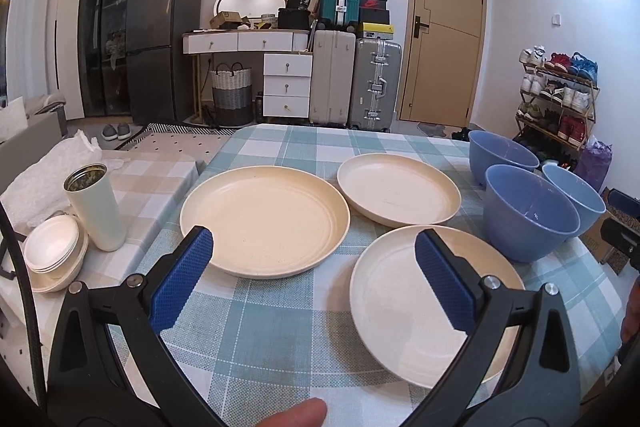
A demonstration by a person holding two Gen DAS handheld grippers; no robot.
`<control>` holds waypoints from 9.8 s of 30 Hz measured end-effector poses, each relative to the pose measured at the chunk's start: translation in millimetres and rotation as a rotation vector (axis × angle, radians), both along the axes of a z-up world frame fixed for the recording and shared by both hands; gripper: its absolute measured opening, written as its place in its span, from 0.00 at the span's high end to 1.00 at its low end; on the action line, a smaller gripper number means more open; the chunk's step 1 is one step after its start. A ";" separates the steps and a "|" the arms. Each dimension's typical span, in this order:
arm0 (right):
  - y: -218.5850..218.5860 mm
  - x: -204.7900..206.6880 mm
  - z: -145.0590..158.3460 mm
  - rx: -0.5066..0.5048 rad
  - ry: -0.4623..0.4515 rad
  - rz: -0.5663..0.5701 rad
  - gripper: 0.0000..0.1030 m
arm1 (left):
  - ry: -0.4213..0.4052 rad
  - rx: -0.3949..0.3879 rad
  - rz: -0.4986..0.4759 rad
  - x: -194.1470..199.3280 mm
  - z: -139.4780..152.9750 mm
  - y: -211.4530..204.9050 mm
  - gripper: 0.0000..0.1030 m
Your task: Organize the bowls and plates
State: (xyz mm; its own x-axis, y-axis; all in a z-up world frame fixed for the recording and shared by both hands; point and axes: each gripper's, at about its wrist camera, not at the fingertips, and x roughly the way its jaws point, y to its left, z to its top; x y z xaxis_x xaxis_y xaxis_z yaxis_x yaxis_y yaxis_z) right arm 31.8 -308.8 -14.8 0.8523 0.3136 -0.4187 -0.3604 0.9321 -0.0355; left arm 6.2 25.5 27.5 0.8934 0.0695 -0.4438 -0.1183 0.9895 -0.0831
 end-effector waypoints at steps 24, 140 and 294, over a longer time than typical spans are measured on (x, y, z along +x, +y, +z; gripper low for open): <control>71.5 60.4 84.7 0.072 0.161 0.118 0.00 | 0.140 -0.131 0.128 11.7 44.7 61.2 0.03; 265.6 223.8 -92.4 -0.136 0.562 0.194 0.78 | 0.426 -0.239 0.174 120.9 -89.6 148.3 0.79; 79.8 46.8 -61.6 0.002 0.480 -0.071 0.77 | 0.409 0.112 -0.155 26.5 -41.1 -66.3 0.78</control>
State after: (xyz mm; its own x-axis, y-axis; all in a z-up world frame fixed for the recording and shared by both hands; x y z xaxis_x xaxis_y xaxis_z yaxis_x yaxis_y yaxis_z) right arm 78.7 -229.0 -76.4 0.5824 0.2628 -0.7693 -0.2710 0.9549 0.1211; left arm 32.8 -40.8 -13.6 0.6496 0.0159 -0.7601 0.0313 0.9984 0.0477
